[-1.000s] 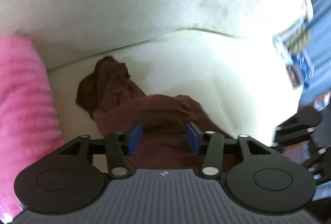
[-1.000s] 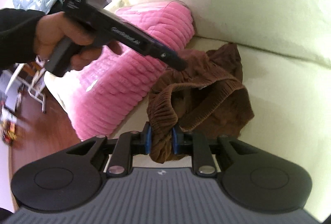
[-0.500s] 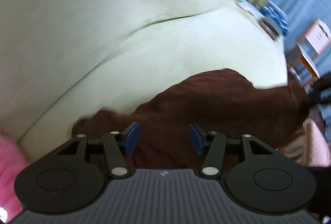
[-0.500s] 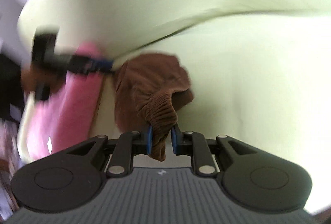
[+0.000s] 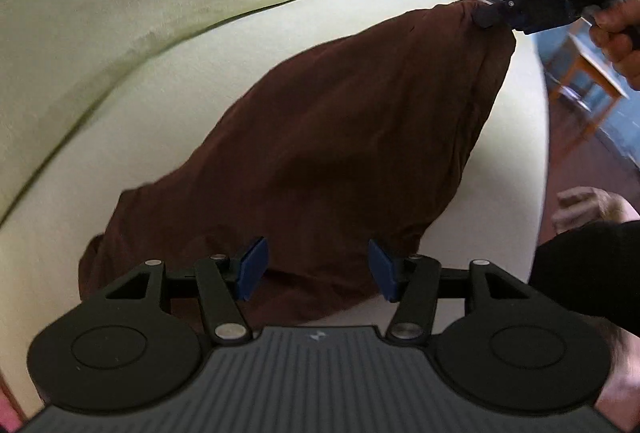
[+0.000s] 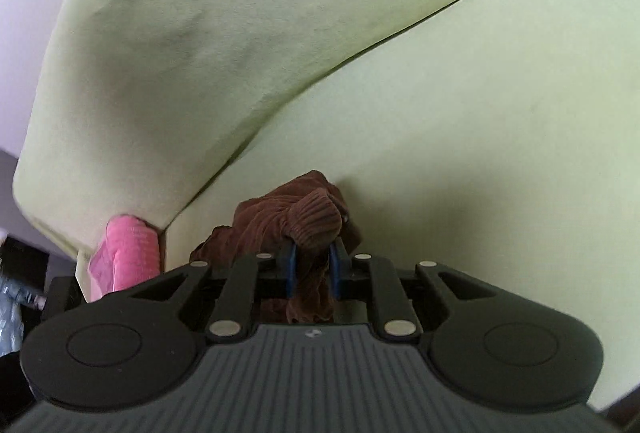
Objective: Fold clothes
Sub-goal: 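Lift the brown garment with both grippers, pulling it apart to unfold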
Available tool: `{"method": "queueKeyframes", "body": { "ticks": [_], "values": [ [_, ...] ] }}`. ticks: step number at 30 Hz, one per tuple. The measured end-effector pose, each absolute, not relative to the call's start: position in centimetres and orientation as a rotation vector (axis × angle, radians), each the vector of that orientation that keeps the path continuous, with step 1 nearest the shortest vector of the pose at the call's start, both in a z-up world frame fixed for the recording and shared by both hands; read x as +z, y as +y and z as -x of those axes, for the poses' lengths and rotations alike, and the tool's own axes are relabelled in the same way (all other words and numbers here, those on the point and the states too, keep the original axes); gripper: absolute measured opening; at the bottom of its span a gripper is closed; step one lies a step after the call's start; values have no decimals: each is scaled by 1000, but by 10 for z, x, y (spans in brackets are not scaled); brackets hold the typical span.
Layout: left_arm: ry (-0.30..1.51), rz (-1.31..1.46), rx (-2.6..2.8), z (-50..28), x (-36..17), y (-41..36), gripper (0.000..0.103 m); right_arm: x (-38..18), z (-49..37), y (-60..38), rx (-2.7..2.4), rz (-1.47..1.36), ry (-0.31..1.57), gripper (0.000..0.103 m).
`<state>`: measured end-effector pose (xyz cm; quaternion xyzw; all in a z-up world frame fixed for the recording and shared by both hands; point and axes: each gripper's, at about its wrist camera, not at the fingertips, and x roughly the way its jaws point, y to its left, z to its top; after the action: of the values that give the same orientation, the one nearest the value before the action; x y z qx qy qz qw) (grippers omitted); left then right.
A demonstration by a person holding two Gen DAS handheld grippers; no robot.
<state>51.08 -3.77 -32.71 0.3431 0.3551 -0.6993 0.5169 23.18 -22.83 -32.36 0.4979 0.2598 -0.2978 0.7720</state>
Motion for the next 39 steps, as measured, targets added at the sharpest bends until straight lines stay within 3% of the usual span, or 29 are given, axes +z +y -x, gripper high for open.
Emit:
{"method": "queueKeyframes", "body": {
  "ticks": [9, 17, 18, 19, 20, 22, 32, 39],
  "values": [
    [765, -778, -1496, -372, -360, -43, 59, -365, -165, -317, -436, -1033, 616, 13],
    [505, -772, -1462, -316, -401, -50, 60, -398, -155, -338, -406, -1004, 572, 14],
    [448, -783, -1456, -311, -408, -50, 55, -400, -149, -339, -404, -996, 565, 14],
    [426, -782, -1461, -309, -412, -51, 34, -403, -144, -340, -401, -986, 552, 14],
    [421, -776, -1468, -310, -414, -51, 24, -404, -140, -340, -401, -982, 542, 14],
    [435, -728, -1491, -316, -413, -51, 16, -408, -133, -343, -391, -973, 528, 14],
    [404, -533, -1810, -331, -335, -91, 8, -395, -51, -377, -530, -1050, 316, 13],
    [325, -590, -1886, -279, -311, -153, 8, -378, 30, -379, -724, -1055, 248, 13]
  ]
}}
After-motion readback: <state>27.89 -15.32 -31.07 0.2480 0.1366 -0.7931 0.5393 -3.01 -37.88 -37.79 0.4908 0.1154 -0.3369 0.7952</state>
